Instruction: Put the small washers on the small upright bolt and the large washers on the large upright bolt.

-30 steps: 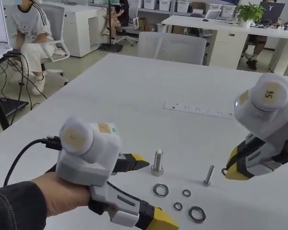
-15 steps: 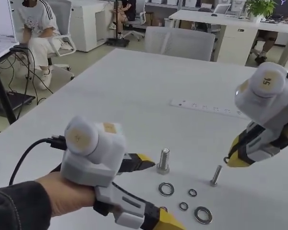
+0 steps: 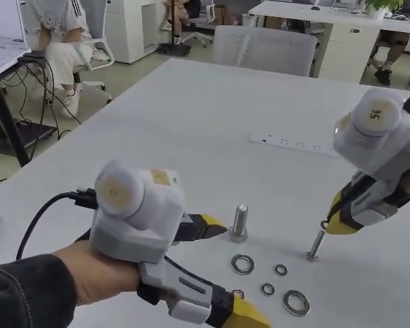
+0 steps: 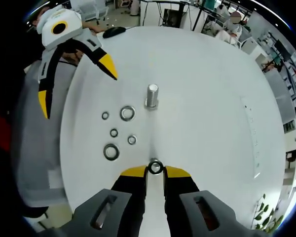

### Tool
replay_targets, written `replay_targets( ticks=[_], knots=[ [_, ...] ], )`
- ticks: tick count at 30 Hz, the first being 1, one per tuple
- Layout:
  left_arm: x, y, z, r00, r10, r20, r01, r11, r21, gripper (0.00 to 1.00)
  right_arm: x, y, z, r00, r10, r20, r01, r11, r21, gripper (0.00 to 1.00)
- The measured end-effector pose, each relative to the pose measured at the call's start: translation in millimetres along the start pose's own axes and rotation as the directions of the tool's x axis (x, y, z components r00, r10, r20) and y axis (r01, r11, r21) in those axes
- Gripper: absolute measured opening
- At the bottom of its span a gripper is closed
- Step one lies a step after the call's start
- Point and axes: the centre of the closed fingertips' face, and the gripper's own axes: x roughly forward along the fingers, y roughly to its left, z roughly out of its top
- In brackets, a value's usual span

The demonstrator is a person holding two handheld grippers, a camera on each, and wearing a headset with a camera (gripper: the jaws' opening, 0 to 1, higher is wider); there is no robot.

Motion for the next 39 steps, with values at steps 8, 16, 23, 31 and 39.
replay_targets(
  ticks=[8,16,23,31,39],
  knots=[
    [1.3,-0.1,0.1,1.0,-0.002,-0.002,0.002,1.0,-0.001,0.87,6.8,-2.5,-3.6,0.9998,0.01,-0.016,-0.01,1.0,-0.006,0.13],
    [2.3,0.3,-0.4,1.0,-0.002,-0.004,0.002,1.0,-0.003,0.86,12.0,-4.4,-6.3,0.9996,0.018,-0.023,-0.019,1.0,-0.004,0.13],
    [2.2,0.5,-0.7,1.0,-0.001,-0.004,0.001,1.0,-0.003,0.86,15.4,-4.5,-7.0,0.9994,0.025,-0.025,-0.025,1.0,-0.003,0.13],
    [2.1,1.3,-1.1,1.0,0.001,-0.005,-0.001,1.0,-0.004,0.86,17.2,-3.2,-7.1,0.9991,0.036,-0.021,-0.036,0.999,0.001,0.13],
    [2.0,2.2,-1.6,1.0,-0.001,-0.007,0.001,1.0,-0.005,0.86,23.0,-3.7,-9.9,0.9983,0.048,-0.033,-0.048,0.999,-0.001,0.13]
  ],
)
